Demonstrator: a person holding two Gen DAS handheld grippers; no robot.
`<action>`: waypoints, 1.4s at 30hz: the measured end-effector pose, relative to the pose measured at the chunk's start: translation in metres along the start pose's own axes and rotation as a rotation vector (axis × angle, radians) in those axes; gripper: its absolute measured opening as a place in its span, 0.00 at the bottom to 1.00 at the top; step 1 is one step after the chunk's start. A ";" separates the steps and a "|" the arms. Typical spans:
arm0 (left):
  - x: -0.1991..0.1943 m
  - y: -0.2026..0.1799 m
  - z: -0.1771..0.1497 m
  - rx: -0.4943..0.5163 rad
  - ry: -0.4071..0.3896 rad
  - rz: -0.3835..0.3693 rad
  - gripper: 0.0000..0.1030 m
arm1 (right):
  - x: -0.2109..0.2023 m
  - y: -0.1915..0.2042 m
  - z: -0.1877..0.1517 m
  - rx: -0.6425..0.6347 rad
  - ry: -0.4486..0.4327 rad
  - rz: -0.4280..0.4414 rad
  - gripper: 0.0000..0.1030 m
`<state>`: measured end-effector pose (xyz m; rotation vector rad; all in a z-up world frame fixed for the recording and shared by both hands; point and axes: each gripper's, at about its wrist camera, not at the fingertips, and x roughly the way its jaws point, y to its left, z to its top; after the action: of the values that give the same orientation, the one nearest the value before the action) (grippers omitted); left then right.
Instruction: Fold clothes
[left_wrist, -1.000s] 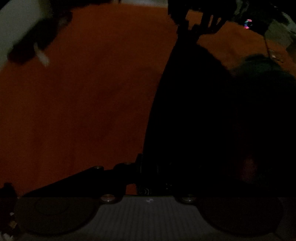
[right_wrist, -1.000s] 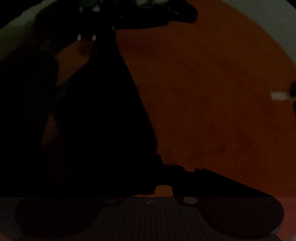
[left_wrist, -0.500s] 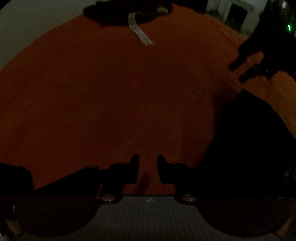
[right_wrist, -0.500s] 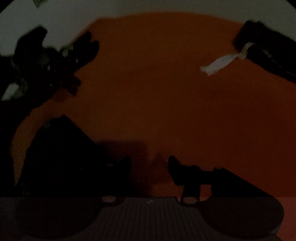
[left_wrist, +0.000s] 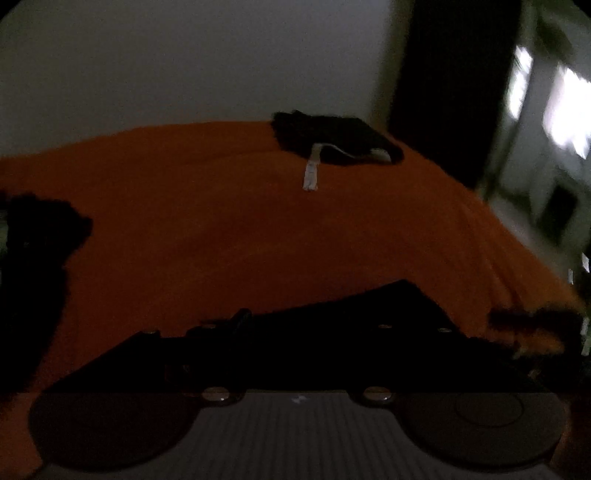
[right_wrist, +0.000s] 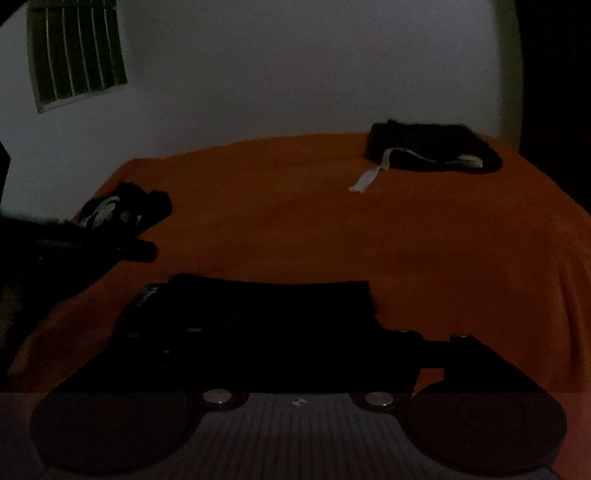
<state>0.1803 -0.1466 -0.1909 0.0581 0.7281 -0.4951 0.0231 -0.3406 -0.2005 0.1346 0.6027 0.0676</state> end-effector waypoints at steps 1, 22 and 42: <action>0.001 -0.010 -0.010 0.004 0.009 0.022 0.54 | 0.001 0.007 -0.007 0.020 -0.002 -0.025 0.45; -0.001 -0.040 -0.093 0.093 0.143 0.210 0.51 | 0.024 0.007 -0.042 0.224 0.129 -0.091 0.36; 0.007 -0.026 -0.120 0.048 0.134 0.219 0.69 | 0.031 0.024 -0.075 0.179 0.167 -0.049 0.37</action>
<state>0.0980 -0.1466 -0.2825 0.2148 0.8300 -0.3010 0.0052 -0.3054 -0.2760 0.2892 0.7785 -0.0230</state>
